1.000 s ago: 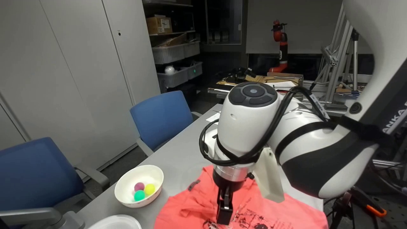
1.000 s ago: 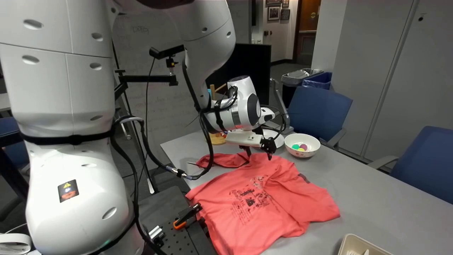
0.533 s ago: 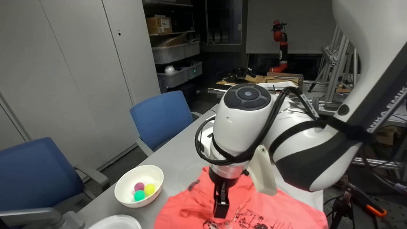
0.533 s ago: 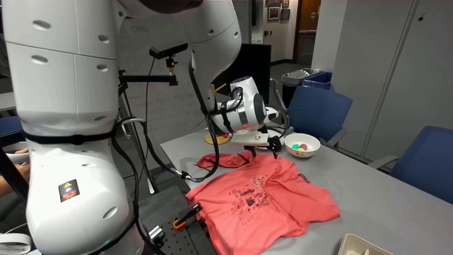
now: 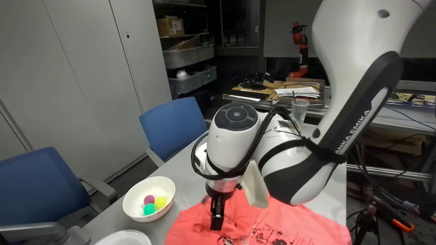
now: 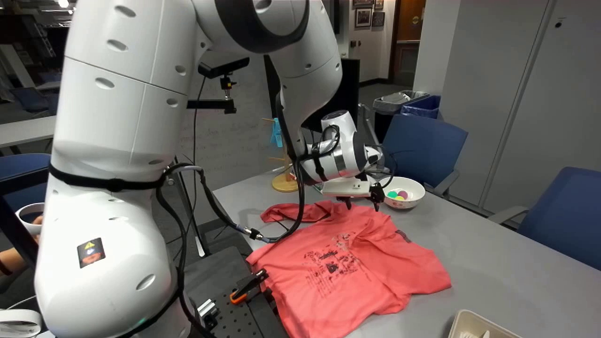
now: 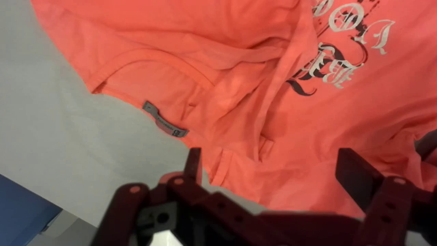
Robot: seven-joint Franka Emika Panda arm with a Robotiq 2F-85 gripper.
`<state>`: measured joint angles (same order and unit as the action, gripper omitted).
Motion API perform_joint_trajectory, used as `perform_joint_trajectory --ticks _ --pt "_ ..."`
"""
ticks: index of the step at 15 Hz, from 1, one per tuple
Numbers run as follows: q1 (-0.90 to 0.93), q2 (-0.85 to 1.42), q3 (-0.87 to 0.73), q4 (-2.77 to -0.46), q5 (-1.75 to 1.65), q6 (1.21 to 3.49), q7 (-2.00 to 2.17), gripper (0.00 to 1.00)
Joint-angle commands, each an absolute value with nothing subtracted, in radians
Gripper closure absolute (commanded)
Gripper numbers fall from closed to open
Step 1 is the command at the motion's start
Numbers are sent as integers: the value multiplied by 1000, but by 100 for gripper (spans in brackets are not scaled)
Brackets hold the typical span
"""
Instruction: Unfold the T-shirt on the table
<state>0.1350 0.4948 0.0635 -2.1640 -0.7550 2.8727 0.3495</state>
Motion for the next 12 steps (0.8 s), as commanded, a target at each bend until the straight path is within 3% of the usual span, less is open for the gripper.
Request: perform_joint_trajectory --ticks 1,12 --pt "115 594 82 -2089 -738 2912 318 0" --pt "142 769 47 -1936 -617 2888 109 0"
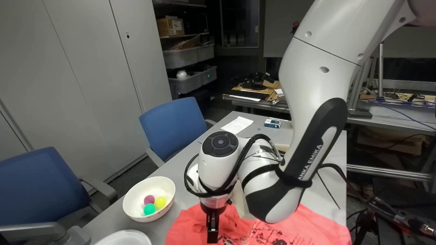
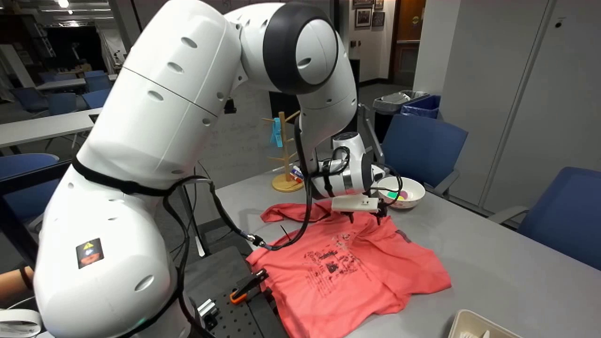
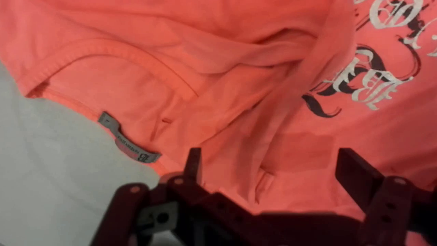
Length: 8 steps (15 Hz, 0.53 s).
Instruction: Unfold the T-shirt on the table
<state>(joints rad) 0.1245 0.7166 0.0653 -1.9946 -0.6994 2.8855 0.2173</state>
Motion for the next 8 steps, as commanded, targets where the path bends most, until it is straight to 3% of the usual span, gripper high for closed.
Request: perform_joint_trajectory --ticks 1,3,5,8 --pt "141 779 47 -1928 -587 2887 74 5" --pt "148 792 39 -1914 -540 2885 20 29" --pt "159 792 27 -1912 -510 2888 -19 37" --pt "184 776 1 -1925 -492 2891 -51 62"
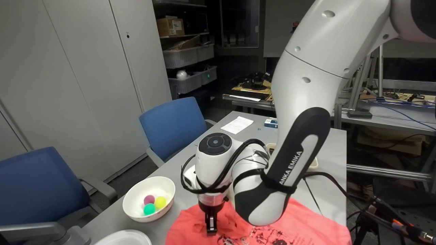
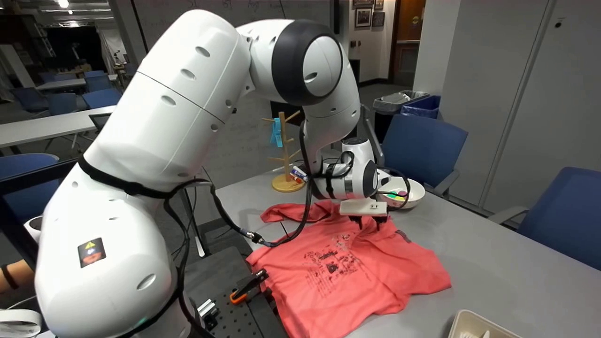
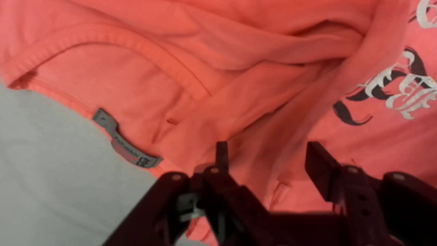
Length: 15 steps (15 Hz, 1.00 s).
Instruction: Unfold the T-shirt on the table
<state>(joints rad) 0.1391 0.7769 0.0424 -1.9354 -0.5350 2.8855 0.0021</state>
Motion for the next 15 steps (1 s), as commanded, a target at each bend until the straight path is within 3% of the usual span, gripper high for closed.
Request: perform_joint_trajectory --ticks 1,5,9,15 --pt "188 773 -6 -1928 -491 2892 -56 69" --pt "204 752 -25 -1955 -483 2897 -58 99" --pt "261 653 -91 -2060 -521 2885 -25 99" --pt "481 451 -423 -2262 -731 2890 237 99"
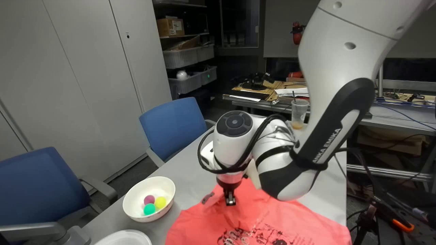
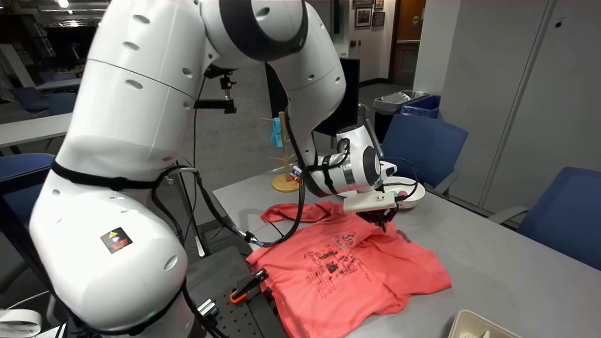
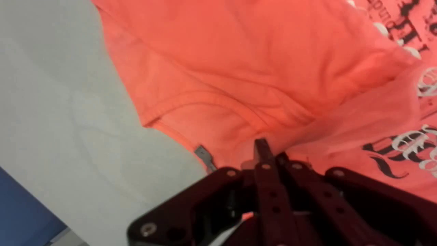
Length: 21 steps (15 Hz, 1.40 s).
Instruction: Unfold the T-shirt on the table
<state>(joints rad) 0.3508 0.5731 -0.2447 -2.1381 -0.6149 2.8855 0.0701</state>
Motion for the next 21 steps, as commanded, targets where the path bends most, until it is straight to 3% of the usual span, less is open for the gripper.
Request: perform_joint_trajectory --ticks 1,6,7,15,21 --pt "516 425 -482 -2285 -776 2885 310 99" --pt "718 367 -775 -2337 -1029 2827 687 99" --pt "640 410 -700 -2298 -957 2869 564 97" --pt "679 398 -750 -2316 -977 2847 649 99" --pt "478 497 -752 -2232 -767 2806 616 99"
